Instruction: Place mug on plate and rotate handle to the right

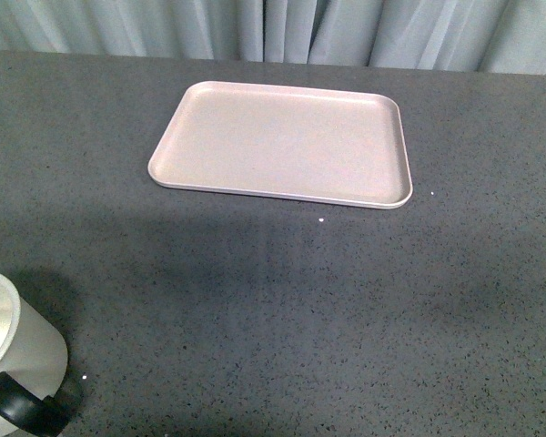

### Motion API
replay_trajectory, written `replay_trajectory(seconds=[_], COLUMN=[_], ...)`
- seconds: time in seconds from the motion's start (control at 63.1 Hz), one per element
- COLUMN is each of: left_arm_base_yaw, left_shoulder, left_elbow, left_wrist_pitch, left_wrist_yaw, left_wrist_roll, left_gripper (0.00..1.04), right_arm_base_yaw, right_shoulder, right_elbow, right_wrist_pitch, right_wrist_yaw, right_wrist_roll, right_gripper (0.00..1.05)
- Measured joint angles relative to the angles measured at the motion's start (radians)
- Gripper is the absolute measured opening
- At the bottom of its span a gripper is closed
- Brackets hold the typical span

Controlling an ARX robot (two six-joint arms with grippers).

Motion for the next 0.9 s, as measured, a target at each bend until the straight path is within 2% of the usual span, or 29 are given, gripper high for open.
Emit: replay_trajectory(seconds=[0.444,0.476,0.507,0.571,0.729,0.904], left_arm_base_yaw=[0.000,0.002,0.004,0.017,0.058,0.066], left_shoulder=[0.006,0.043,0.154,0.353,0.668,0.814], left_elbow=[0.003,0.037,0.115,0.222,0.343,0.380], left_wrist_pitch=[-0.002,-0.098,-0.259,-0.416,-0.415,-0.371], left_wrist_yaw=[0.000,-0.003,-0.002,0.006,0.037,0.063], left_wrist_roll=[-0.003,-0.034,-0.066,-0.069,0.015,0.041], left_gripper=[0.95,0.95,0.95,0.95,0.95,0.95], right_arm_base_yaw=[0.000,0.000,0.000,0.000,0.000,0.000], right_shoulder=[0.000,0.000,0.000,0.000,0.000,0.000], right_elbow=[0.000,0.000,0.000,0.000,0.000,0.000], right_wrist_pitch=[0.000,0.000,0.000,0.000,0.000,0.000], right_wrist_yaw=[0.000,0.000,0.001,-0.001,0.000,0.000], right_wrist_roll=[0.000,0.000,0.000,0.000,0.000,0.000], right_gripper=[0.95,0.95,0.95,0.95,0.95,0.95])
